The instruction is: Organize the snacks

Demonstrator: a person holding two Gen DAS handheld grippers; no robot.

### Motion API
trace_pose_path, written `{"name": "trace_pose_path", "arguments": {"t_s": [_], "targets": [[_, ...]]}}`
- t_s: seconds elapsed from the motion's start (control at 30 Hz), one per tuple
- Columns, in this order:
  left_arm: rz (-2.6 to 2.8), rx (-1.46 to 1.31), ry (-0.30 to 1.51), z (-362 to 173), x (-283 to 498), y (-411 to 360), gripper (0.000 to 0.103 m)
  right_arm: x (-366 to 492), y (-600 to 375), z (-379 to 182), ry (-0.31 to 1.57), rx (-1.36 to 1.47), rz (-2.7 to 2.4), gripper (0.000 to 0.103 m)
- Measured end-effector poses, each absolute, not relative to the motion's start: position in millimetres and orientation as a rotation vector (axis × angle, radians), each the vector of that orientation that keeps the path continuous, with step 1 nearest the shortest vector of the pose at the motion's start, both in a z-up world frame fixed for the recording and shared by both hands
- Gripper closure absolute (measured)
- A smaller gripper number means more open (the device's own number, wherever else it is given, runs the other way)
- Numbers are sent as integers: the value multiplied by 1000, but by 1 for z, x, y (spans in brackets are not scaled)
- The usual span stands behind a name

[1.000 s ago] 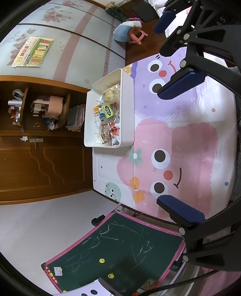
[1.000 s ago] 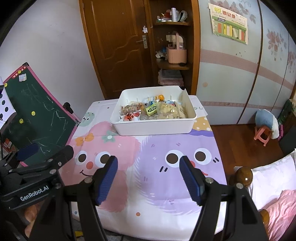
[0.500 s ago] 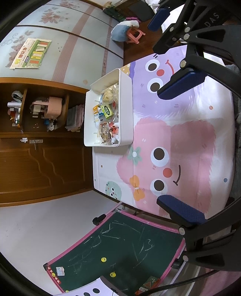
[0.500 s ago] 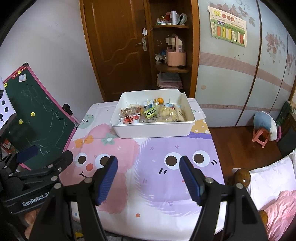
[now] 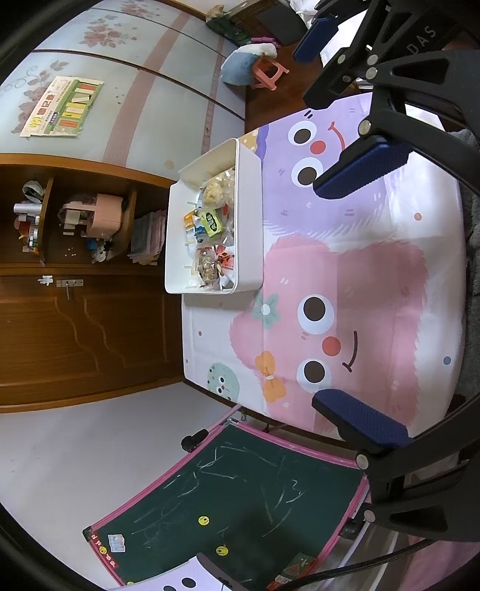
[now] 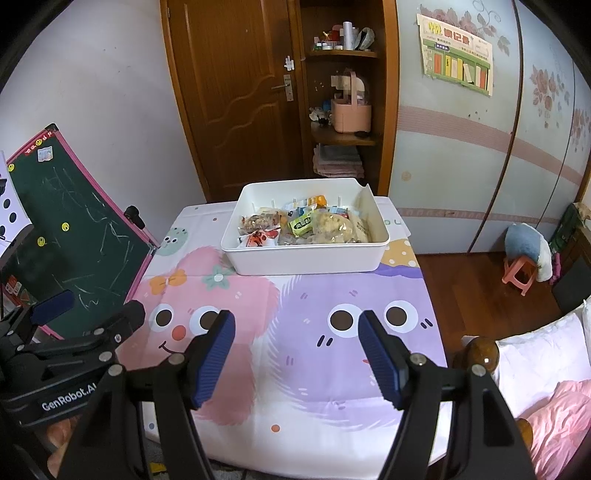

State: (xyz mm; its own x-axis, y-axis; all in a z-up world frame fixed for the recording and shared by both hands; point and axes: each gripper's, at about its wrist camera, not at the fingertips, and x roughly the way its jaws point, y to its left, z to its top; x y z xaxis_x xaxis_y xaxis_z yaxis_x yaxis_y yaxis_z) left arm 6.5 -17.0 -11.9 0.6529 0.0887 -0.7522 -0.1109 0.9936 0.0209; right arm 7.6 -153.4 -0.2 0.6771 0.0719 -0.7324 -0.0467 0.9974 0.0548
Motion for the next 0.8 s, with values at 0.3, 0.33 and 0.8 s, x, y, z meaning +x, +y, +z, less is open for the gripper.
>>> {"name": "trace_pose_path", "arguments": {"t_s": [0.3, 0.33, 0.8], "targets": [[111, -28, 855, -12, 7, -17, 1, 8, -154, -2, 831, 37, 72, 33], [111, -29, 855, -12, 7, -17, 1, 8, -154, -2, 831, 37, 71, 33], [106, -32, 859, -13, 5, -18, 1, 9, -155, -4, 839, 40, 71, 33]]}}
